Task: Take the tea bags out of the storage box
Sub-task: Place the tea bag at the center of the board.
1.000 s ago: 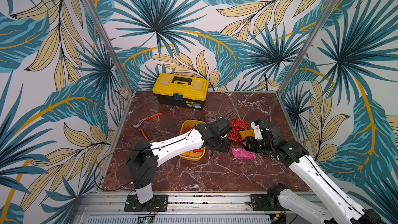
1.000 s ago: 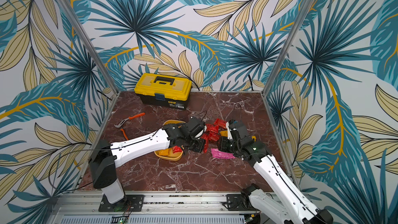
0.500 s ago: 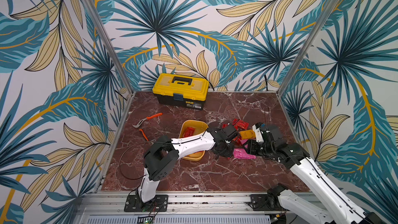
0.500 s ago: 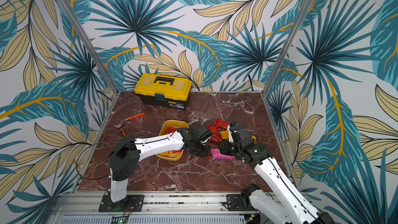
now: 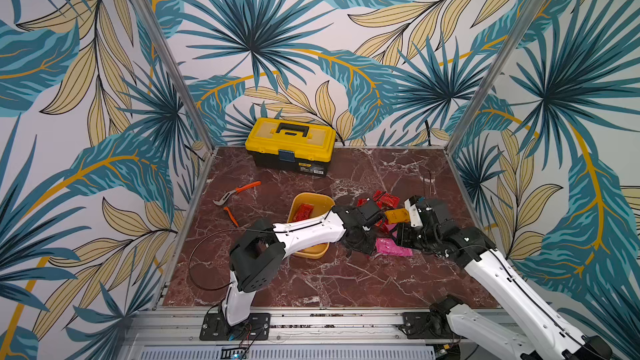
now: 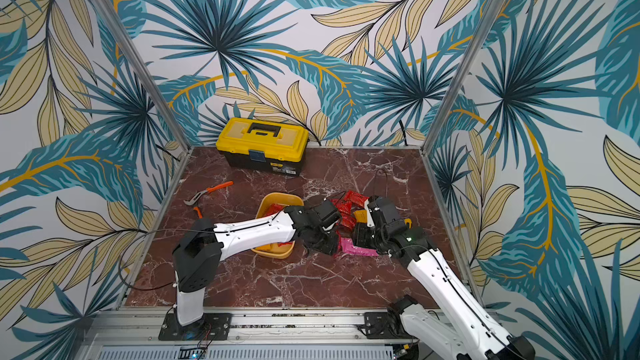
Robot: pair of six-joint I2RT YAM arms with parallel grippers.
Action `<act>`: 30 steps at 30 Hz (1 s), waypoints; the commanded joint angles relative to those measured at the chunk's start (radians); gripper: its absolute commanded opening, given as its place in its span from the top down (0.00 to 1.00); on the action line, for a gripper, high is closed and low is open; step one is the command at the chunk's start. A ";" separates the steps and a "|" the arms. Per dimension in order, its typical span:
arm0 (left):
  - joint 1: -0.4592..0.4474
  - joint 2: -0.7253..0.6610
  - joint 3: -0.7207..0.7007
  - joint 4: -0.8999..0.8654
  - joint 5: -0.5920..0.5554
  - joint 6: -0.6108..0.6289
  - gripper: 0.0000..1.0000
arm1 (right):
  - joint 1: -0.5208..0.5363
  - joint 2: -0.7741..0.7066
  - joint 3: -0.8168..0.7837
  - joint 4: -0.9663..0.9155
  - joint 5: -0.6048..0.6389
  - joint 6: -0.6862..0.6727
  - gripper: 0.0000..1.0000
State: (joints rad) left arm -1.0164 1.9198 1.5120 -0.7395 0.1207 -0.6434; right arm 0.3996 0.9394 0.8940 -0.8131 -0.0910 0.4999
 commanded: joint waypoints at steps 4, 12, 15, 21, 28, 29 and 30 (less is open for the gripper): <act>0.002 -0.183 0.020 -0.051 -0.091 0.002 0.49 | 0.000 0.059 0.057 0.005 -0.063 -0.005 0.53; 0.030 -0.340 -0.056 -0.136 -0.230 -0.033 0.47 | 0.081 0.159 0.141 0.046 -0.052 0.020 0.54; 0.067 -0.399 -0.118 -0.146 -0.245 -0.056 0.47 | 0.132 0.214 0.187 0.056 -0.026 0.025 0.54; 0.145 -0.501 -0.244 -0.152 -0.279 -0.100 0.44 | 0.210 0.309 0.261 0.073 0.013 0.028 0.54; 0.235 -0.499 -0.291 -0.158 -0.308 -0.104 0.39 | 0.248 0.376 0.302 0.093 0.013 0.026 0.54; 0.249 -0.488 -0.294 -0.152 -0.300 -0.099 0.39 | 0.253 0.385 0.307 0.093 0.013 0.028 0.54; 0.261 -0.473 -0.295 -0.149 -0.295 -0.091 0.39 | 0.256 0.390 0.310 0.095 0.012 0.027 0.54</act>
State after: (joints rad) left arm -0.7872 1.4281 1.2484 -0.8879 -0.1638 -0.7410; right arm 0.6430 1.3148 1.1847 -0.7319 -0.0937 0.5194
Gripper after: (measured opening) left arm 0.609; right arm 0.462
